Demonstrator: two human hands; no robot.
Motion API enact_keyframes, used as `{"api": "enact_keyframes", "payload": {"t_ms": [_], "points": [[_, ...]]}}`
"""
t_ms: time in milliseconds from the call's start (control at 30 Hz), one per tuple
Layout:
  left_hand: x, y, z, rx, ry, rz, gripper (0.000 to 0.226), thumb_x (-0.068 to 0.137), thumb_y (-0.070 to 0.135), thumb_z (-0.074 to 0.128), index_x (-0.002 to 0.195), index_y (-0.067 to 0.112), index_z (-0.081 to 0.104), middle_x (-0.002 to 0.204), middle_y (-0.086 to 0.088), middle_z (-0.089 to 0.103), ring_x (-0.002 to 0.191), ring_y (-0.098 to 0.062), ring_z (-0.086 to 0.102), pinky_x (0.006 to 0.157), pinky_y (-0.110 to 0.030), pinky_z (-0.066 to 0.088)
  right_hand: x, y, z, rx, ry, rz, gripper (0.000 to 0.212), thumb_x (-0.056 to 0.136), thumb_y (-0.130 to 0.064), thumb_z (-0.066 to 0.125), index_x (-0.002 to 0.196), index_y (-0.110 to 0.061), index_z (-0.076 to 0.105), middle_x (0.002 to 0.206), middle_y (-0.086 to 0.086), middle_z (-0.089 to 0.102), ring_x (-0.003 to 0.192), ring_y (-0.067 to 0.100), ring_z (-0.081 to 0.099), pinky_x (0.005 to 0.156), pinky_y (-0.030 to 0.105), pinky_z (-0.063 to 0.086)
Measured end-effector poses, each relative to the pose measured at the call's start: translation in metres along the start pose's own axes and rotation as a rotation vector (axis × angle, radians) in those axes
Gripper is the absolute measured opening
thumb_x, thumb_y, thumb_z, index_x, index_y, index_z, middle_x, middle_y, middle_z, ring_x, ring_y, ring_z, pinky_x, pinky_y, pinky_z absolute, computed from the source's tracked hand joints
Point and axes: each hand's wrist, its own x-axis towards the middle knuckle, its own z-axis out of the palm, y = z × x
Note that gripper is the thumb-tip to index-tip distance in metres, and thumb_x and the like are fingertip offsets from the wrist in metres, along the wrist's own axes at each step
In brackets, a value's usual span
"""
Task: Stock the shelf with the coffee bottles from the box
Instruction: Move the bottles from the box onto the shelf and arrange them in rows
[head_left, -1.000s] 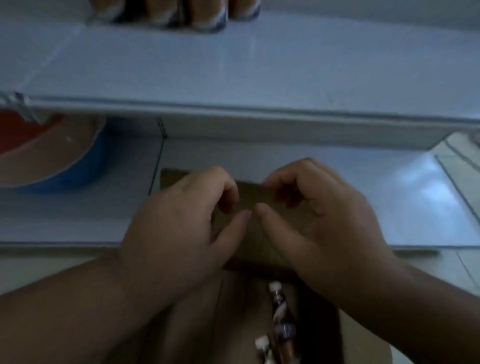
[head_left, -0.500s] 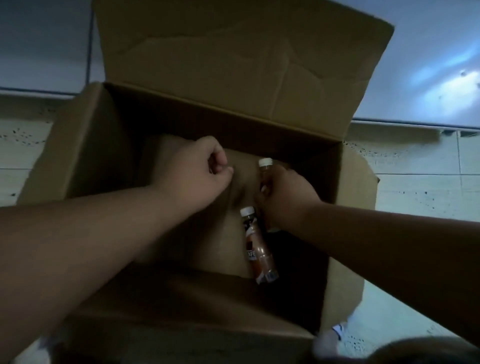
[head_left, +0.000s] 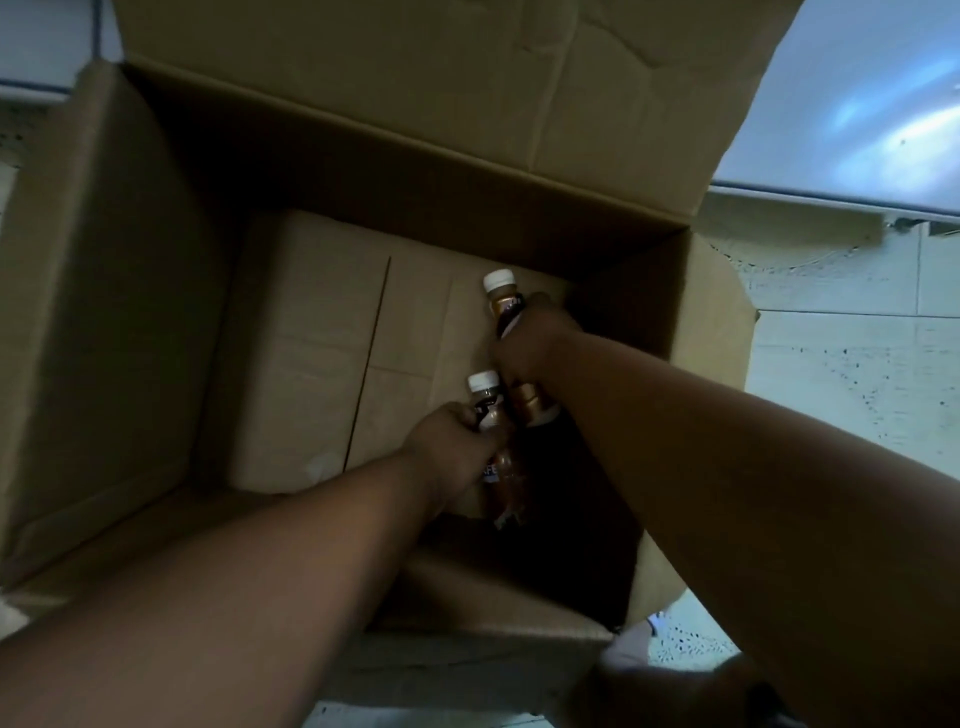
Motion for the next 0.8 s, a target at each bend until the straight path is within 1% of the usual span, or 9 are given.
{"api": "enact_keyframes", "payload": {"t_ms": [67, 100, 133, 267, 367, 467, 633, 733, 800], "points": [[-0.002, 0.001, 0.004, -0.044, 0.001, 0.034, 0.011, 0.085, 0.026, 0.07, 0.09, 0.016, 0.07, 0.084, -0.003, 0.075, 0.07, -0.012, 0.069, 0.062, -0.014, 0.053, -0.004, -0.001, -0.004, 0.076, -0.036, -0.003, 0.053, 0.086, -0.021, 0.062, 0.134, -0.006, 0.045, 0.13, 0.018, 0.054, 0.114, 0.034, 0.056, 0.09, 0.037, 0.048], [-0.003, 0.001, 0.004, -0.06, 0.023, 0.055, 0.006, 0.087, 0.024, 0.07, 0.089, 0.019, 0.068, 0.081, 0.0, 0.074, 0.068, -0.008, 0.067, 0.057, -0.009, 0.049, -0.005, 0.0, -0.007, 0.129, -0.083, -0.009, 0.052, 0.083, -0.02, 0.066, 0.131, -0.006, 0.05, 0.125, 0.017, 0.058, 0.108, 0.033, 0.06, 0.087, 0.037, 0.051], [-0.005, 0.002, 0.001, -0.091, 0.05, 0.072, 0.007, 0.087, 0.024, 0.07, 0.091, 0.019, 0.067, 0.083, 0.001, 0.073, 0.071, -0.008, 0.067, 0.06, -0.01, 0.049, -0.007, 0.0, -0.008, 0.207, -0.12, -0.014, 0.051, 0.081, -0.018, 0.069, 0.127, -0.006, 0.054, 0.121, 0.018, 0.062, 0.101, 0.032, 0.063, 0.084, 0.038, 0.054], [-0.016, 0.006, -0.021, -0.298, 0.079, 0.113, 0.019, 0.09, 0.021, 0.068, 0.107, 0.015, 0.064, 0.097, -0.006, 0.073, 0.085, -0.018, 0.069, 0.077, -0.033, 0.056, -0.019, -0.005, -0.012, 0.458, -0.147, -0.059, 0.048, 0.068, -0.021, 0.072, 0.114, -0.015, 0.06, 0.102, 0.014, 0.067, 0.088, 0.033, 0.067, 0.081, 0.048, 0.057], [-0.026, 0.023, -0.053, -0.358, 0.058, 0.121, 0.018, 0.093, 0.03, 0.062, 0.108, 0.02, 0.061, 0.101, -0.009, 0.073, 0.093, -0.028, 0.07, 0.085, -0.046, 0.055, -0.026, -0.01, -0.018, 0.719, -0.168, -0.104, 0.037, 0.076, -0.014, 0.073, 0.111, -0.016, 0.061, 0.098, 0.013, 0.07, 0.084, 0.029, 0.07, 0.078, 0.045, 0.059], [-0.042, 0.049, -0.089, -0.474, 0.011, 0.048, 0.03, 0.09, 0.042, 0.062, 0.11, 0.02, 0.06, 0.092, -0.01, 0.071, 0.076, -0.029, 0.069, 0.071, -0.042, 0.054, -0.039, -0.019, -0.026, 0.781, -0.248, -0.175, 0.035, 0.078, -0.021, 0.077, 0.109, -0.014, 0.062, 0.096, 0.012, 0.071, 0.085, 0.029, 0.071, 0.079, 0.046, 0.058], [-0.089, 0.102, -0.122, -0.539, -0.122, -0.007, 0.039, 0.085, 0.048, 0.061, 0.108, 0.018, 0.071, 0.098, -0.016, 0.073, 0.084, -0.033, 0.068, 0.074, -0.042, 0.056, -0.077, -0.052, -0.052, 0.95, -0.455, -0.232, 0.029, 0.084, -0.033, 0.068, 0.107, -0.016, 0.065, 0.087, 0.011, 0.071, 0.076, 0.027, 0.069, 0.074, 0.043, 0.056], [-0.128, 0.12, -0.15, -0.49, -0.064, 0.065, 0.044, 0.064, 0.046, 0.069, 0.091, 0.013, 0.079, 0.085, -0.017, 0.074, 0.067, -0.028, 0.07, 0.067, -0.037, 0.055, -0.109, -0.061, -0.084, 0.965, -0.578, -0.262, 0.024, 0.089, -0.032, 0.062, 0.103, -0.012, 0.062, 0.076, 0.012, 0.069, 0.063, 0.024, 0.067, 0.065, 0.037, 0.056], [-0.151, 0.133, -0.166, -0.428, 0.031, 0.148, 0.05, 0.055, 0.046, 0.069, 0.091, 0.012, 0.078, 0.085, -0.018, 0.074, 0.064, -0.027, 0.07, 0.063, -0.034, 0.053, -0.132, -0.063, -0.108, 0.937, -0.622, -0.299, 0.026, 0.089, -0.034, 0.061, 0.102, -0.012, 0.061, 0.08, 0.014, 0.067, 0.067, 0.025, 0.066, 0.066, 0.038, 0.057]]}}
